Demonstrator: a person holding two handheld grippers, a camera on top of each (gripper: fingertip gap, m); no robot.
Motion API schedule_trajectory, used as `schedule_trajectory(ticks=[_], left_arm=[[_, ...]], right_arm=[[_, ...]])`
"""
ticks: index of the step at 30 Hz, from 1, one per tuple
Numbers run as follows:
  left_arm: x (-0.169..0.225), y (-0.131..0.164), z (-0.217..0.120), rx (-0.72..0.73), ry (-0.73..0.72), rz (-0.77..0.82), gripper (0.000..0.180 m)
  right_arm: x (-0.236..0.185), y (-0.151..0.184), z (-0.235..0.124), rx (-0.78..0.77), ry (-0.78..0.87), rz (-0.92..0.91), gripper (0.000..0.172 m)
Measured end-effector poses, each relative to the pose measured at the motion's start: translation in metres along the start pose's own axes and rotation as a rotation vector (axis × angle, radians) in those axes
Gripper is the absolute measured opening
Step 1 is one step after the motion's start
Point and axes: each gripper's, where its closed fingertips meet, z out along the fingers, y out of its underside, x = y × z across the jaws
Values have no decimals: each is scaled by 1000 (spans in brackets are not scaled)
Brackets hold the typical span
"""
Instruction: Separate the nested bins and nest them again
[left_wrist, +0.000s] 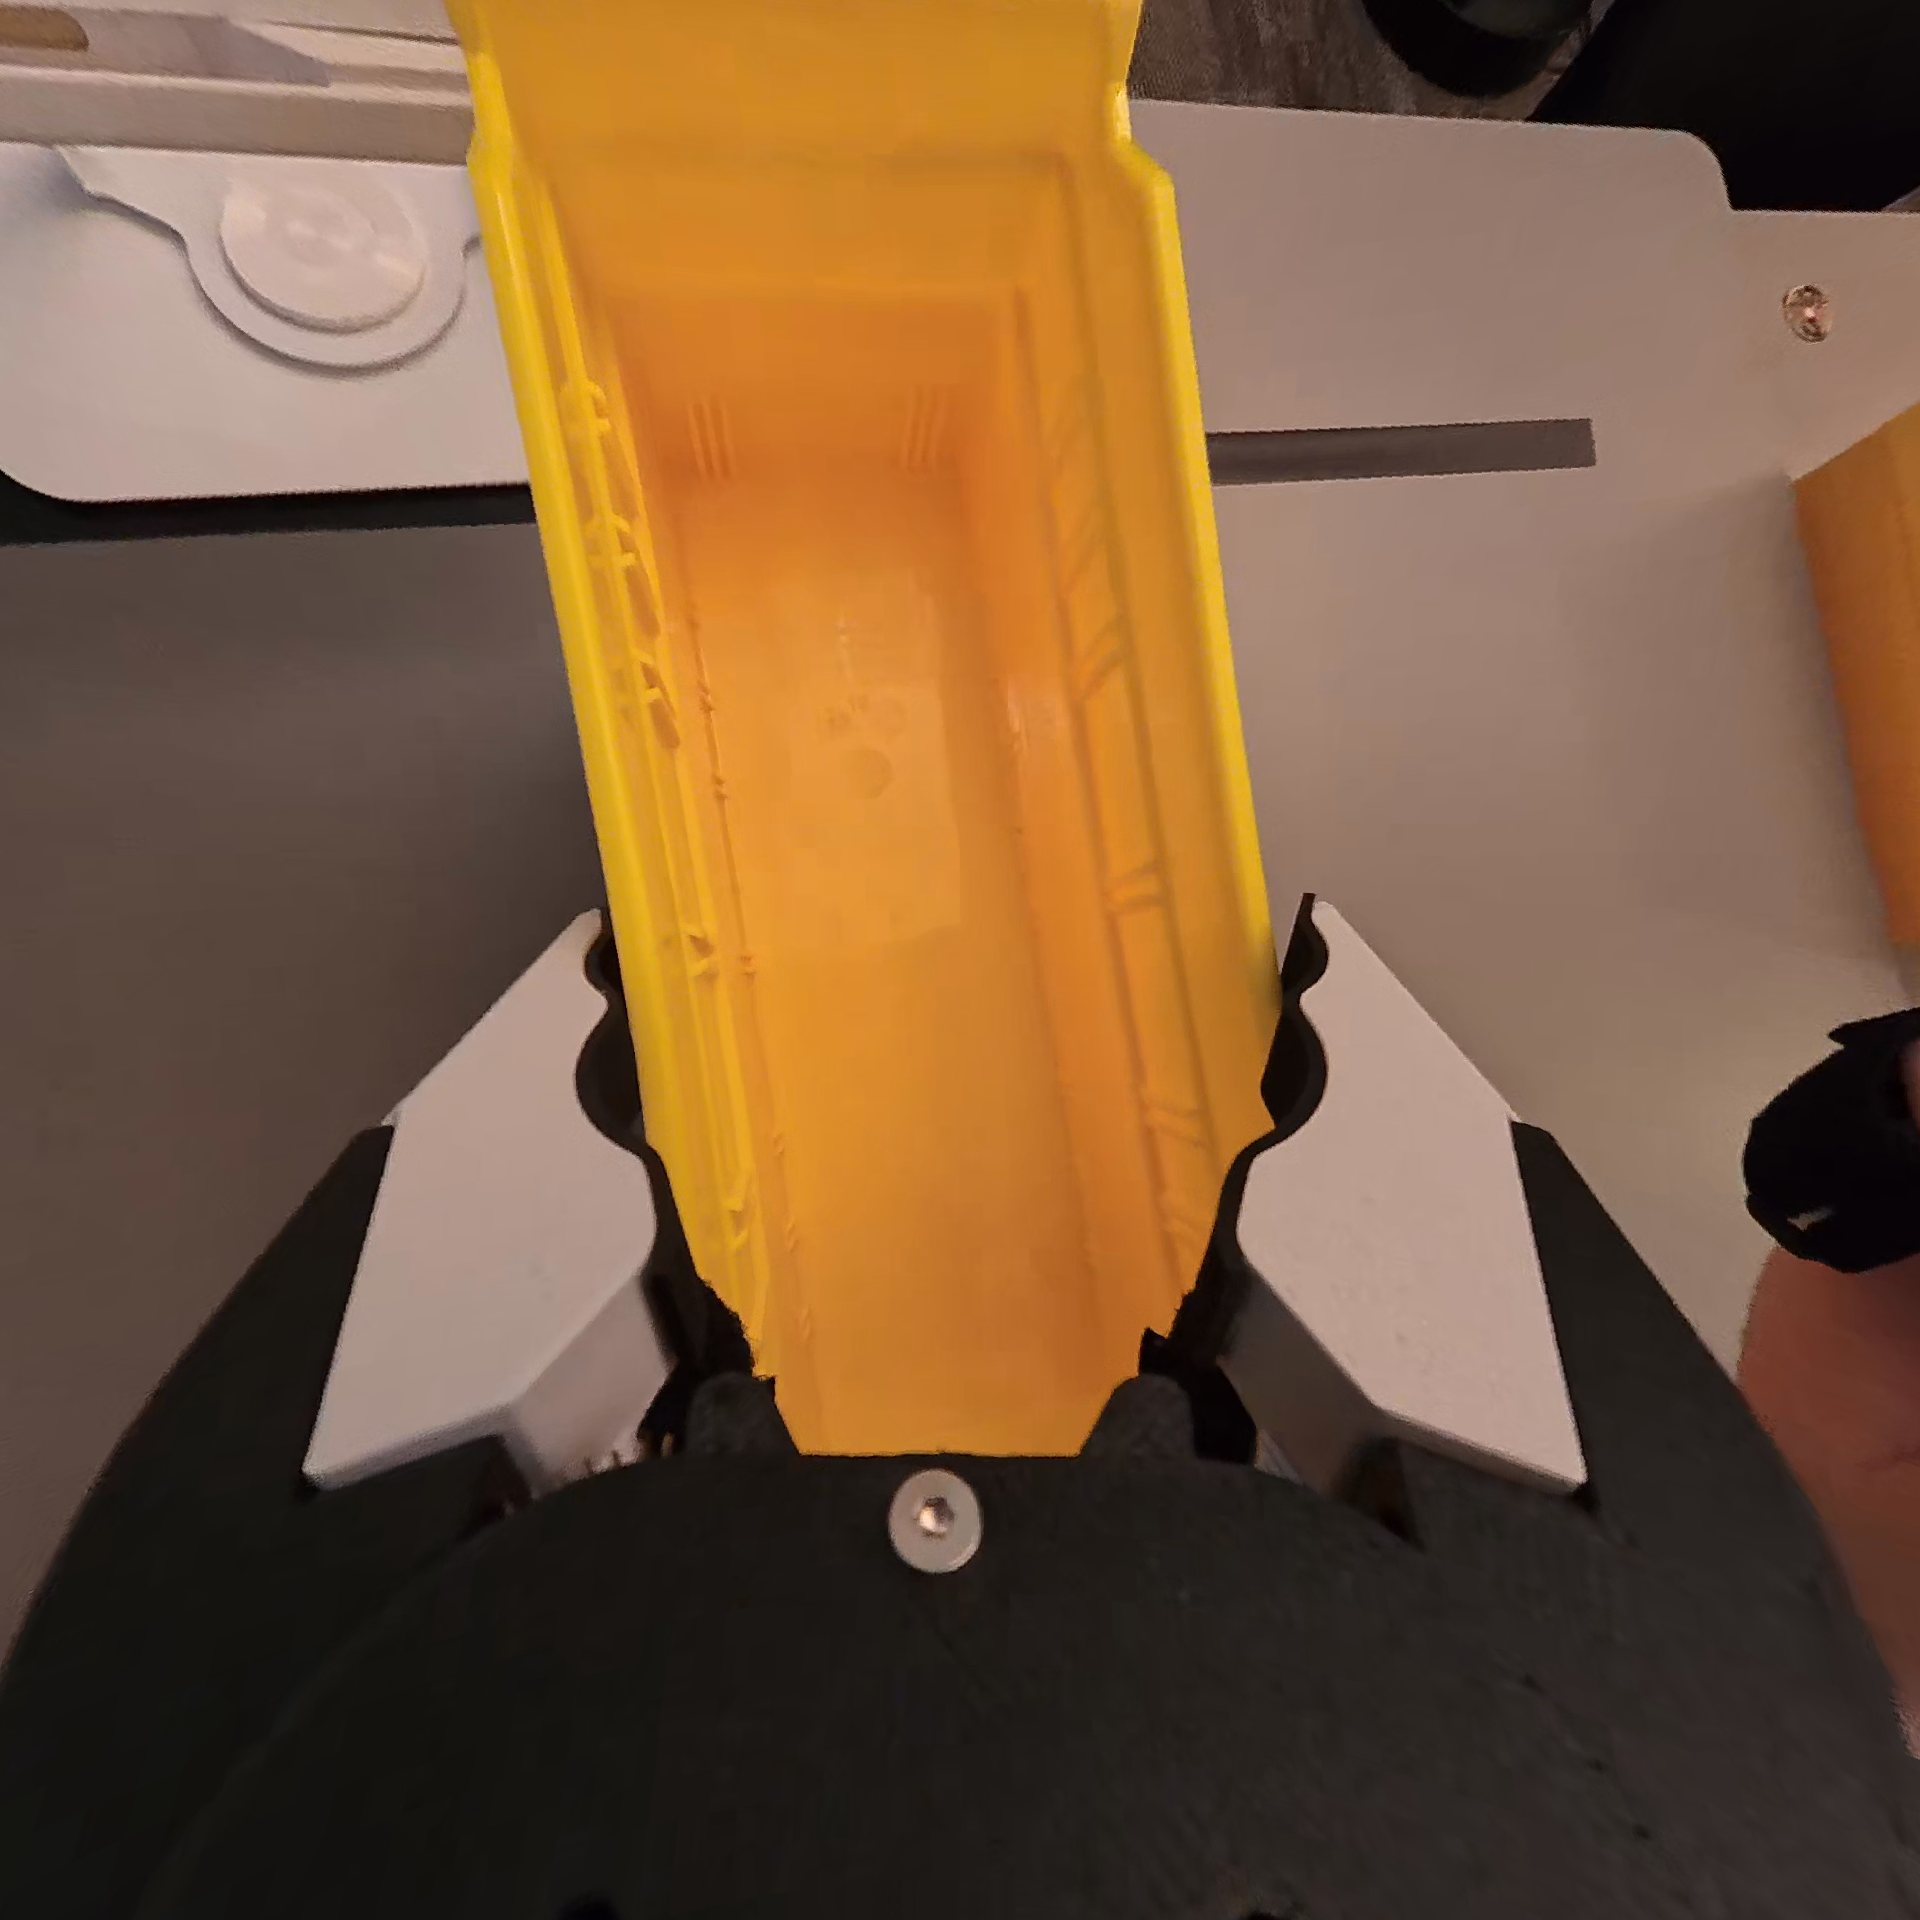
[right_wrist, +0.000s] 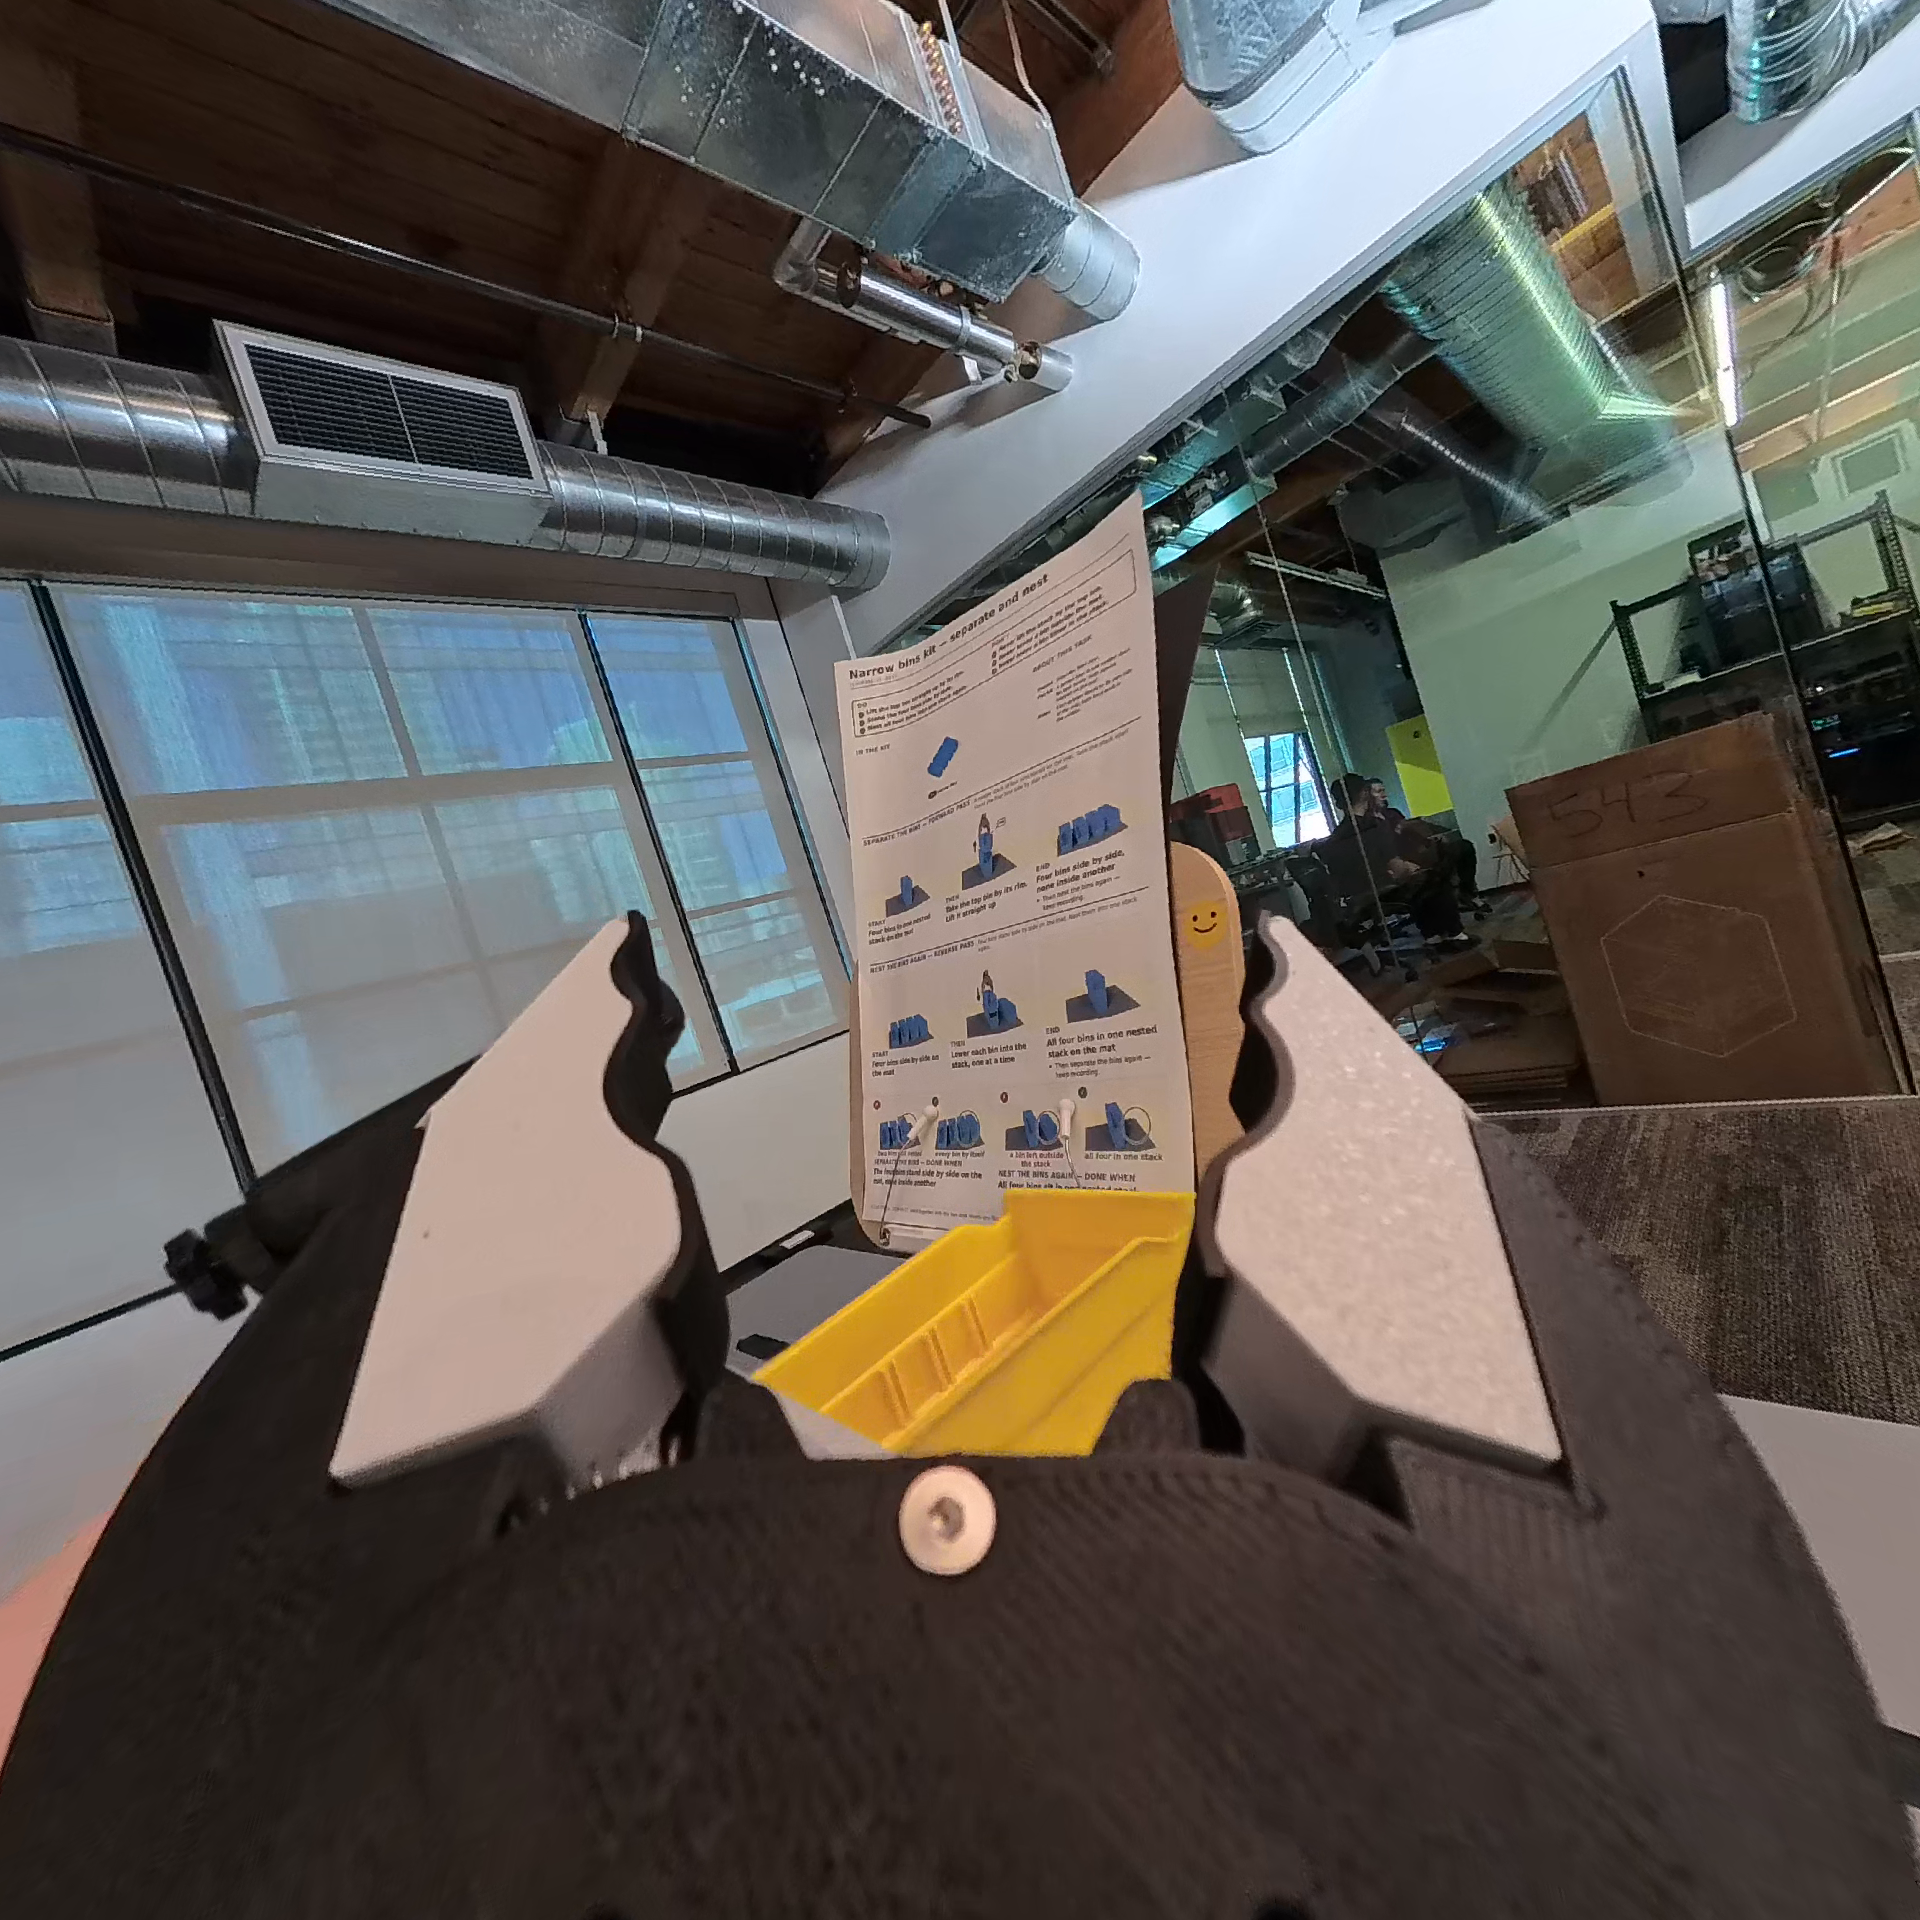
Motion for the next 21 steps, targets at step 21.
schedule_trajectory(ticks=[21], left_arm=[[5, 10, 9, -35, 138, 9, 137]], right_arm=[[14, 21, 5, -71, 29, -10, 111]])
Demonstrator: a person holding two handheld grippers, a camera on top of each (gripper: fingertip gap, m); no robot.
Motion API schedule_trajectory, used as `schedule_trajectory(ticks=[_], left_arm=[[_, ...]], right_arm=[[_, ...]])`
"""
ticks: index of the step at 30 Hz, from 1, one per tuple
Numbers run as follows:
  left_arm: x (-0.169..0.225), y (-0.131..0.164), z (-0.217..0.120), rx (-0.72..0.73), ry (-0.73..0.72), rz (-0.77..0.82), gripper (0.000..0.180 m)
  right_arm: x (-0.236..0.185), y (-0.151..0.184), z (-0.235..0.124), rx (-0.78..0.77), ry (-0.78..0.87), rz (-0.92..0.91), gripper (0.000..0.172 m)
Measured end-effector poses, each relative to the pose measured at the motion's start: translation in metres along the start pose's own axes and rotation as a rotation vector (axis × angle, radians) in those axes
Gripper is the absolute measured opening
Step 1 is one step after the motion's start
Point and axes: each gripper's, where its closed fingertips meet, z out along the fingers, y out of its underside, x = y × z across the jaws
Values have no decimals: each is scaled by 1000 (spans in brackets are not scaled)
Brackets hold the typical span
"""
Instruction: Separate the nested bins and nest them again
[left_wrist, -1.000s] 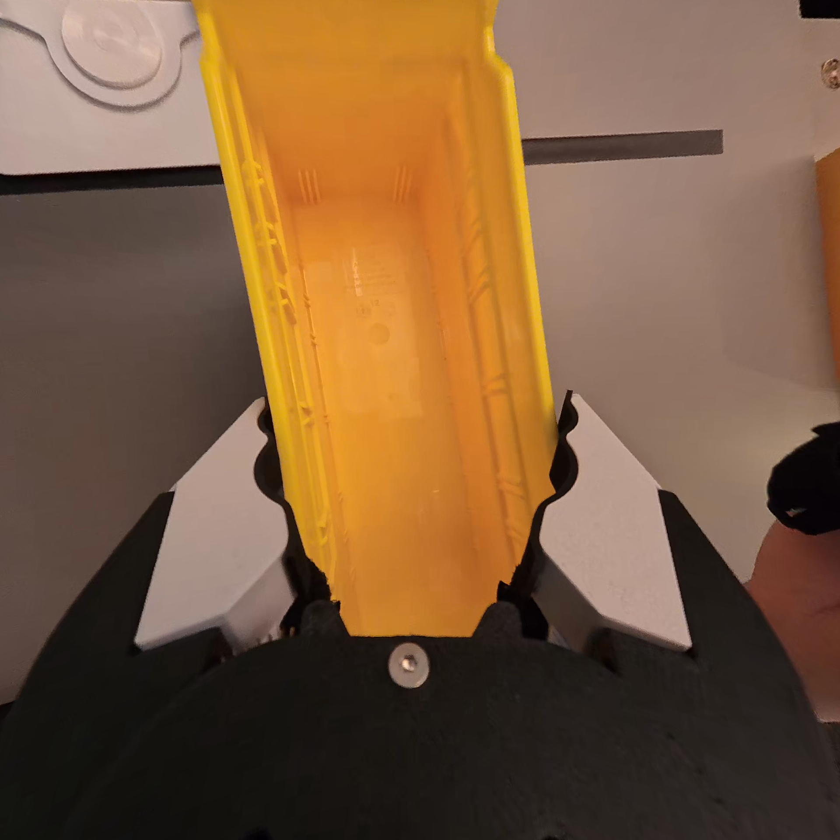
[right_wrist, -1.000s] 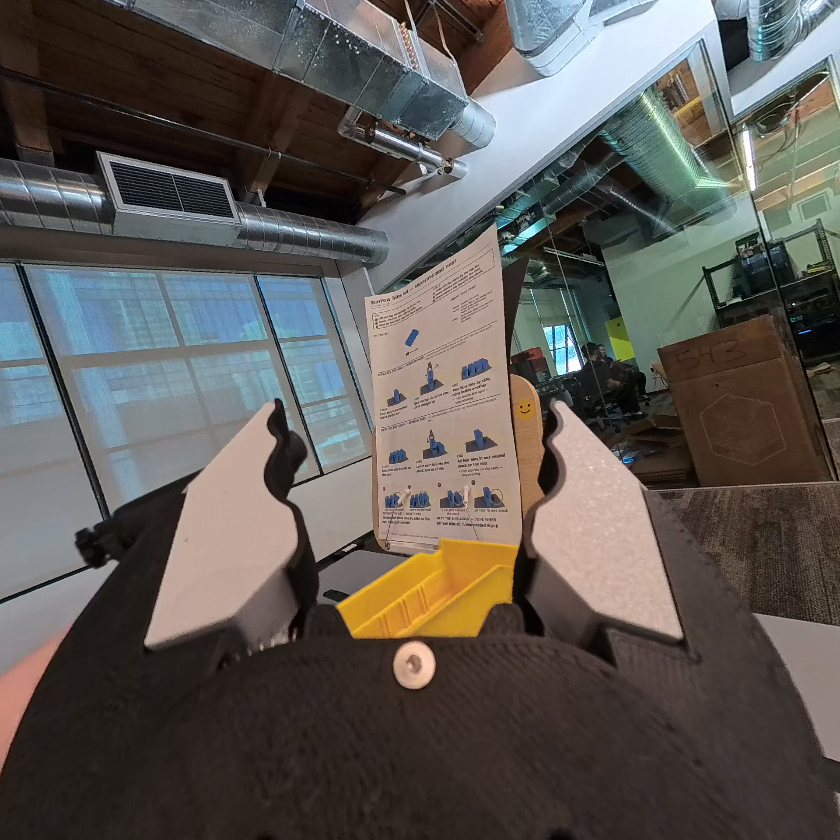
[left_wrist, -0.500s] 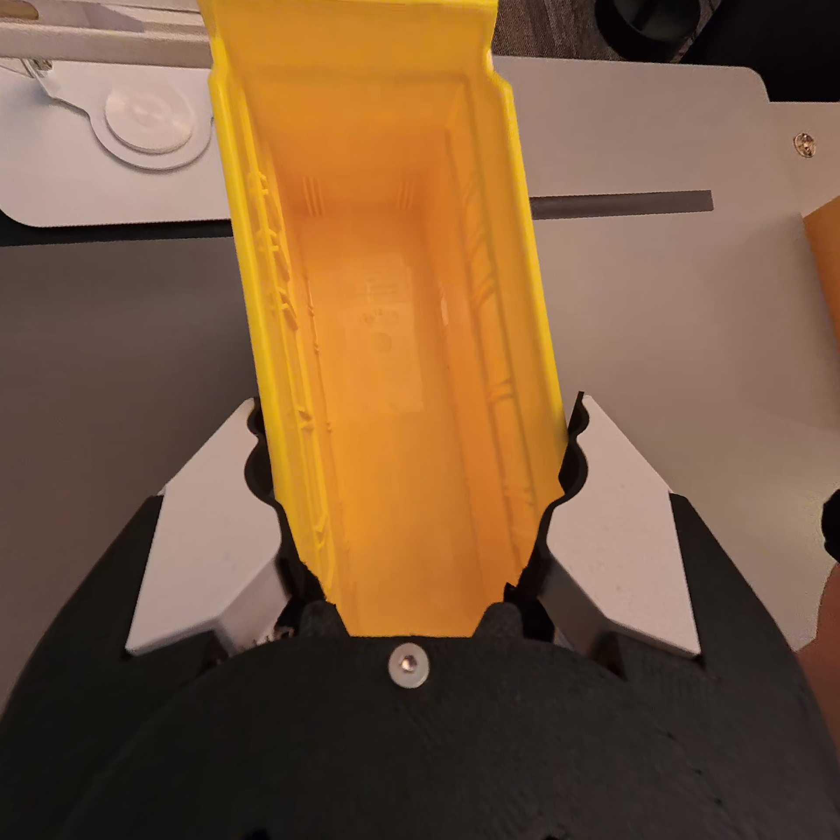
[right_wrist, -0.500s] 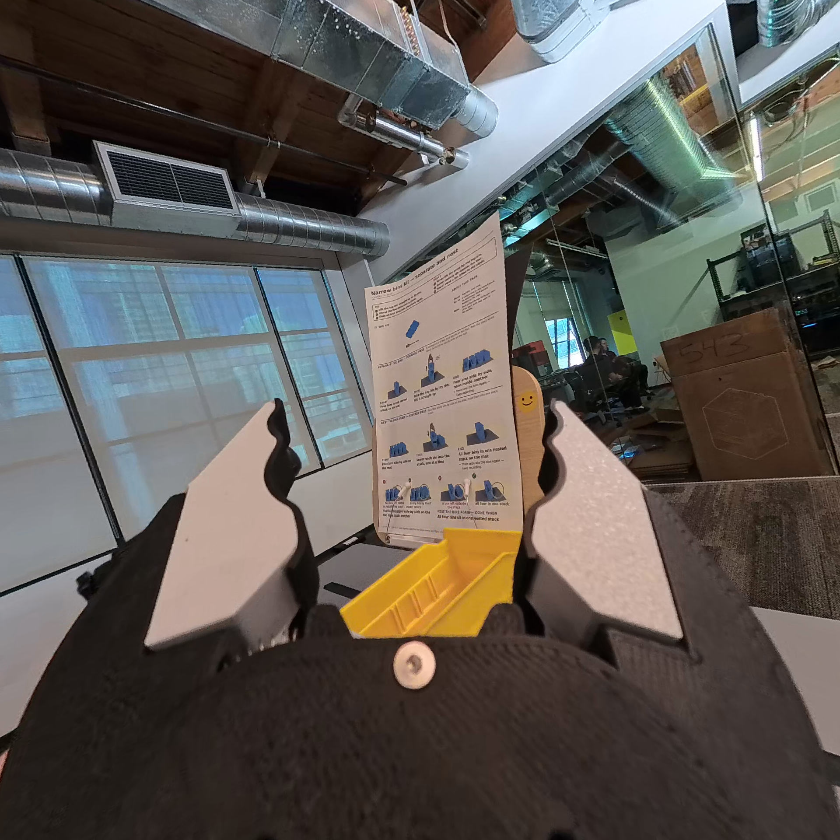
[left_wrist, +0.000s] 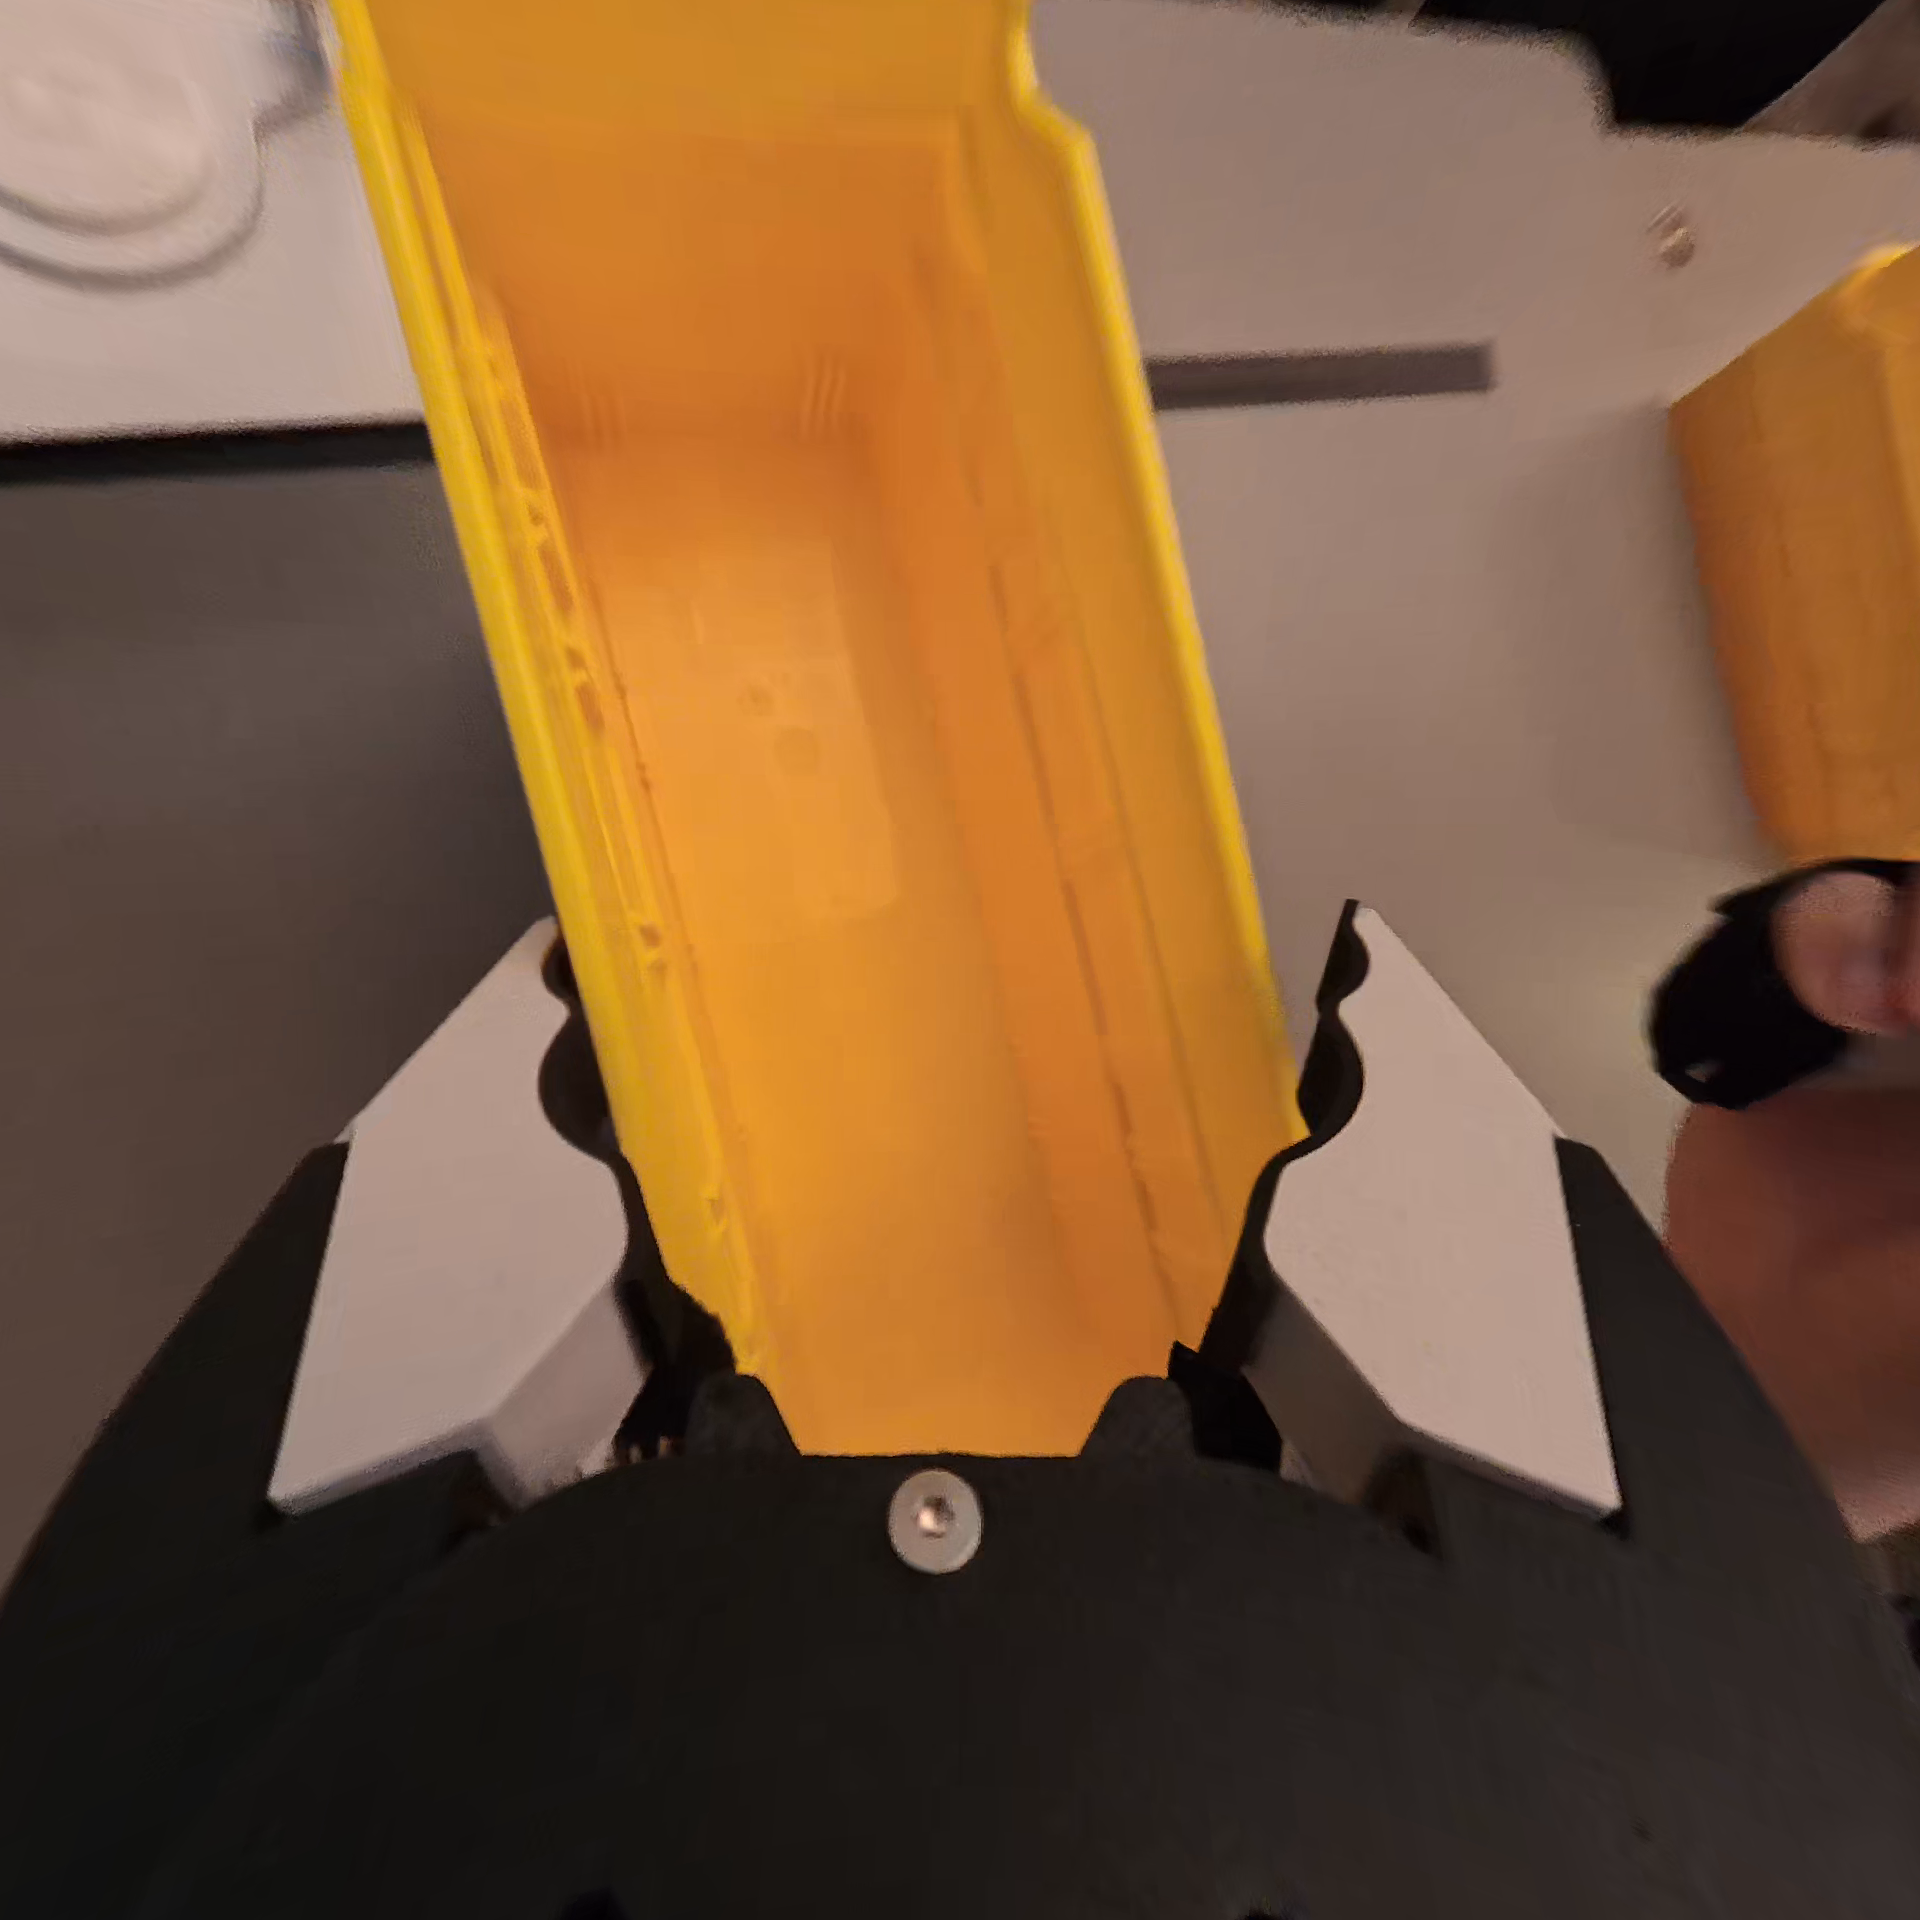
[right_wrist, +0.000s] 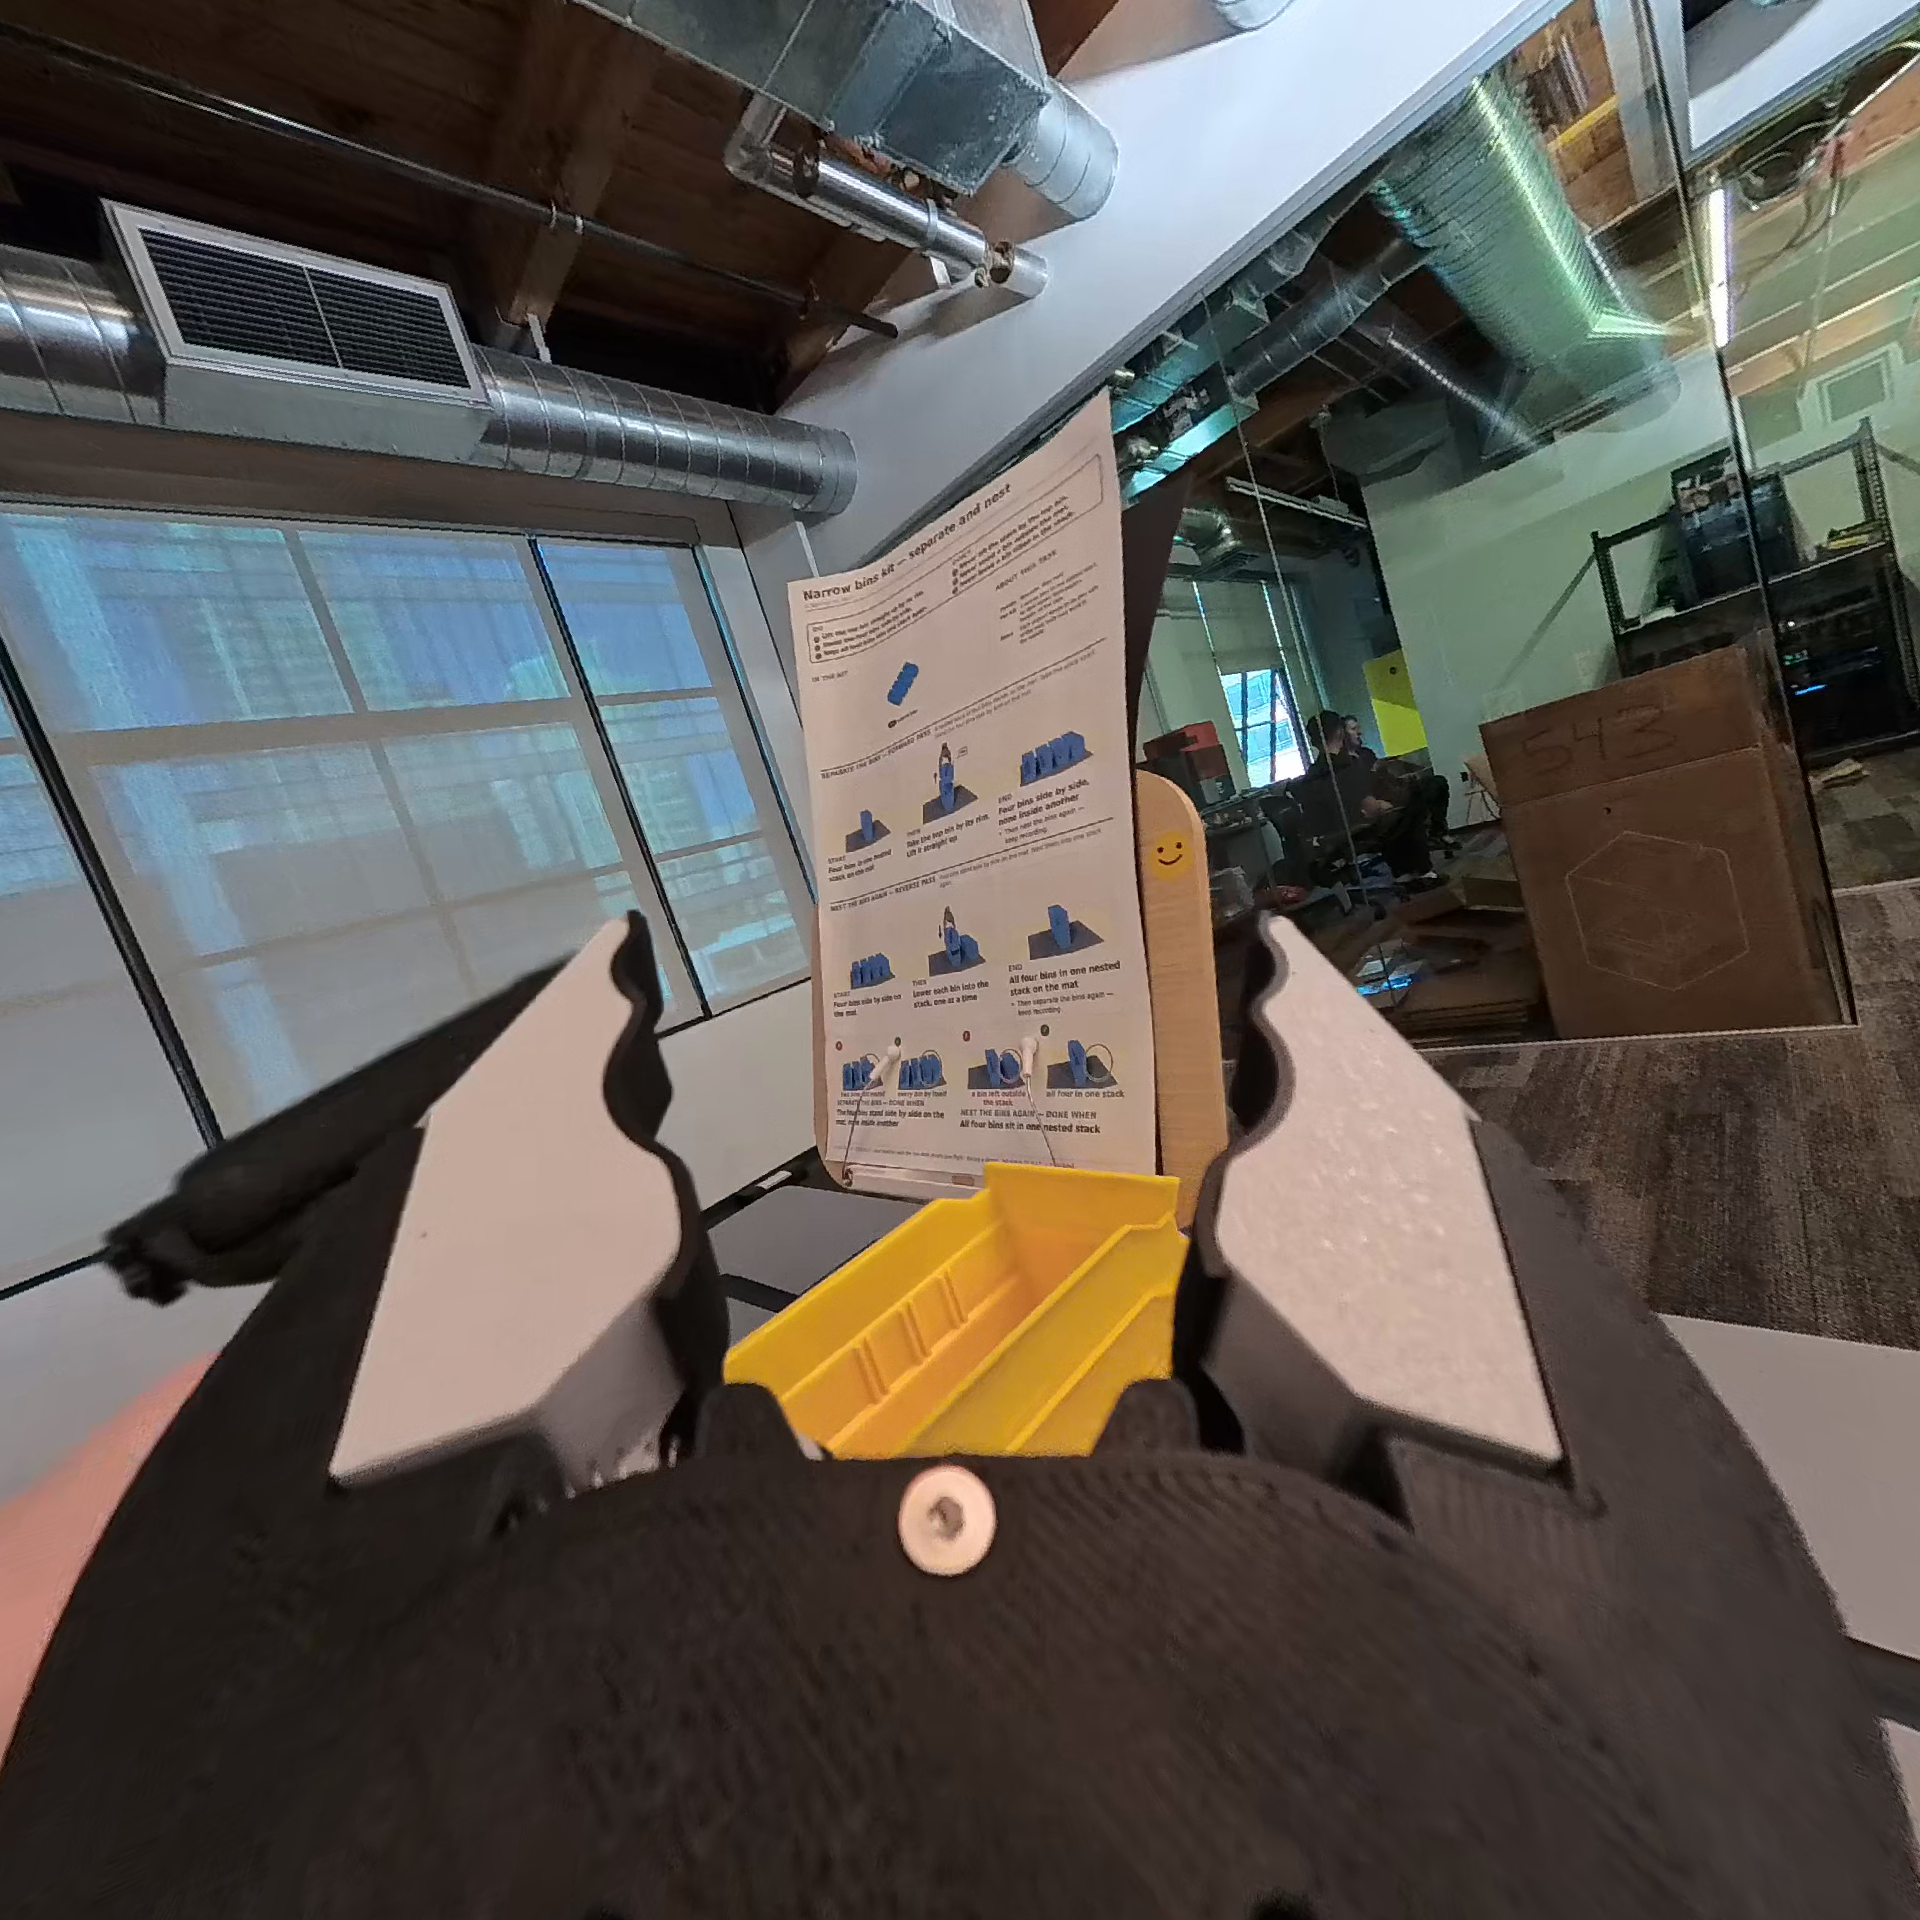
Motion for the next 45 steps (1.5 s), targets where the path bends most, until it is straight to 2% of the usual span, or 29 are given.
schedule_trajectory(ticks=[3, 7, 9, 11, 13, 14, 16, 19, 23, 26, 28, 30, 33, 37, 40, 42, 45], left_arm=[[12, -28, -39, 229, 70, 91, 126], [31, -58, -122, 571, 299, 196, 110], [35, -63, -165, 716, 441, 258, 99], [32, -58, -199, 841, 574, 315, 76], [26, -51, -229, 967, 716, 346, 70], [20, -48, -239, 991, 779, 349, 69], [8, -38, -246, 948, 881, 357, 69], [-10, -30, -247, 882, 947, 420, 72], [-25, -29, -250, 807, 1094, 459, 72], [-52, -43, -235, 796, 1050, 393, 72], [-79, -55, -219, 849, 928, 380, 67], [-111, -73, -201, 862, 770, 301, 67], [-135, -82, -198, 907, 676, 254, 69], [-152, -88, -195, 934, 567, 258, 77], [-156, -87, -193, 918, 535, 257, 77], [-155, -85, -196, 905, 564, 240, 77], [-156, -84, -213, 926, 638, 205, 77]], right_arm=[[3, 5, 1, -15, 13, -19, 112], [3, 16, 5, -56, 20, -63, 112], [2, 23, 8, -81, 20, -104, 112], [0, 31, 11, -106, 21, -157, 112], [-5, 40, 14, -129, 11, -217, 111], [-7, 45, 16, -142, 2, -248, 111], [-13, 53, 18, -164, -18, -307, 111], [-21, 68, 22, -205, -60, -363, 111], [-44, 102, 25, -311, -195, -283, 113], [-37, 114, 23, -392, -135, -261, 113], [-30, 109, 20, -409, -68, -234, 112], [-25, 102, 15, -431, 9, -176, 113], [-32, 100, 7, -495, 74, -109, 113], [-39, 117, -8, -666, 193, -127, 116], [-44, 121, -5, -718, 263, -58, 119], [-47, 133, -2, -817, 309, 4, 127], [-42, 157, 1, -1008, 433, -3, 141]])
